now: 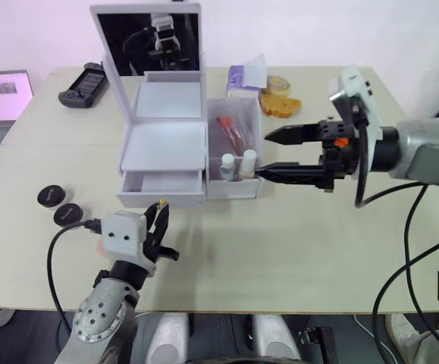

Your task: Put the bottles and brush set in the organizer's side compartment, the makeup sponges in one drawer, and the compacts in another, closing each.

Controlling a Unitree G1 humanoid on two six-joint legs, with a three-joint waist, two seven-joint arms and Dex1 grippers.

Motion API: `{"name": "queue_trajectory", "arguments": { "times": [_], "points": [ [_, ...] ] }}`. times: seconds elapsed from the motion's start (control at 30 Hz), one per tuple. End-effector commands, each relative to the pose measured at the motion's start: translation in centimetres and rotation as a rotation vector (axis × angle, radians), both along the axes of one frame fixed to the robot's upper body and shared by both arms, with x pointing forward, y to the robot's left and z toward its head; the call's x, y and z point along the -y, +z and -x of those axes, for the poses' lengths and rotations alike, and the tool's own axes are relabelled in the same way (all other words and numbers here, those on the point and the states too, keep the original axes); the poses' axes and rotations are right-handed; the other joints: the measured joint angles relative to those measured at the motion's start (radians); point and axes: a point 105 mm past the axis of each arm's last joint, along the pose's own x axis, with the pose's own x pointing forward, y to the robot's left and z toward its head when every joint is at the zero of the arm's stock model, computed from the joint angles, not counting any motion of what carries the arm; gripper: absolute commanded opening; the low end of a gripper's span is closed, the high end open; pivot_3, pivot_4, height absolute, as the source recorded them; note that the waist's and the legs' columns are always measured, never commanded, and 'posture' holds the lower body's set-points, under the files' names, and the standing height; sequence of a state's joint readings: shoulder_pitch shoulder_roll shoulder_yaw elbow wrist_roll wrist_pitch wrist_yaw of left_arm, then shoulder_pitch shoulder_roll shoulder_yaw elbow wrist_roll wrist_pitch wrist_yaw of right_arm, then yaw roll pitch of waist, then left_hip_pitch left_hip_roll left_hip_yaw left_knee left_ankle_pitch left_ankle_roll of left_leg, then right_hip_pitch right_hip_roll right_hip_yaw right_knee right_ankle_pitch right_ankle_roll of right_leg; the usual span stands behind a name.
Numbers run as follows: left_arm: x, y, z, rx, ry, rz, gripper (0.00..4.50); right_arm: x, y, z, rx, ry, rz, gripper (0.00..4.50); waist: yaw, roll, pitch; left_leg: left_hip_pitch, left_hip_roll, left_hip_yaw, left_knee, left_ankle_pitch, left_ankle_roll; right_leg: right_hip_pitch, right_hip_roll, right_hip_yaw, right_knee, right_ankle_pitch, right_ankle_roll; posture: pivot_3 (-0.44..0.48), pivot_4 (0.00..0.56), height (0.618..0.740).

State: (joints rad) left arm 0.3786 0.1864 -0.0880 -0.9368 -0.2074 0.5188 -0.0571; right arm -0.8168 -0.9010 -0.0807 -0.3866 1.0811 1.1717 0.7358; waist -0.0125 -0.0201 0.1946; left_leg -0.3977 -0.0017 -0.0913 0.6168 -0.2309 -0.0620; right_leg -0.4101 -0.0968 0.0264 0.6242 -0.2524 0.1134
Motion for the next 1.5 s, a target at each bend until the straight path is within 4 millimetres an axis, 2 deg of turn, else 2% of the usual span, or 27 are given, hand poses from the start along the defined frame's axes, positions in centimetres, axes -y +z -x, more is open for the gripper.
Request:
{"name": "queue_trajectory", "arguments": {
  "times": [0.03,0.23,0.9,1.07,1.5],
  "points": [
    [0.3,1.8,1.2,0.056,-0.018,0.000,0.27,-0.3,1.1,0.2,0.049,0.022,-0.017,4.50,-0.001,0.000,0.000,0.000,0.000,0.000,0.000,0.000,0.001,0.000,0.000,0.000,-0.001,0.000,0.000,0.000,0.150,0.740],
    [0.5,1.6,1.8,0.042,-0.045,0.014,0.27,-0.4,0.9,0.1,0.040,0.029,-0.021,4.50,0.000,0.000,0.000,-0.005,0.000,0.000,0.000,-0.001,0.002,-0.003,0.000,0.000,-0.003,0.000,0.001,0.000,0.150,0.740],
    [3.6,0.6,2.7,-0.057,-0.239,0.113,0.27,-0.7,1.1,0.3,0.039,0.054,-0.015,4.50,0.005,0.000,0.000,-0.011,0.000,0.000,0.013,-0.004,0.006,-0.002,0.000,-0.001,-0.004,0.003,0.003,0.000,0.150,0.740],
    [3.7,0.7,2.9,-0.056,-0.248,0.122,0.27,-0.7,1.1,0.3,0.042,0.067,-0.014,4.50,0.006,0.001,0.000,-0.011,0.000,0.000,0.013,-0.004,0.006,-0.002,0.000,-0.001,-0.004,0.003,0.003,0.000,0.150,0.740],
    [2.4,0.5,3.8,-0.048,-0.198,0.086,0.27,-1.0,1.0,0.1,0.043,0.096,-0.032,4.50,0.003,0.001,0.000,-0.010,0.000,0.000,0.013,-0.004,0.006,-0.002,0.000,-0.001,-0.004,0.003,0.002,0.000,0.150,0.740]
  ]
}}
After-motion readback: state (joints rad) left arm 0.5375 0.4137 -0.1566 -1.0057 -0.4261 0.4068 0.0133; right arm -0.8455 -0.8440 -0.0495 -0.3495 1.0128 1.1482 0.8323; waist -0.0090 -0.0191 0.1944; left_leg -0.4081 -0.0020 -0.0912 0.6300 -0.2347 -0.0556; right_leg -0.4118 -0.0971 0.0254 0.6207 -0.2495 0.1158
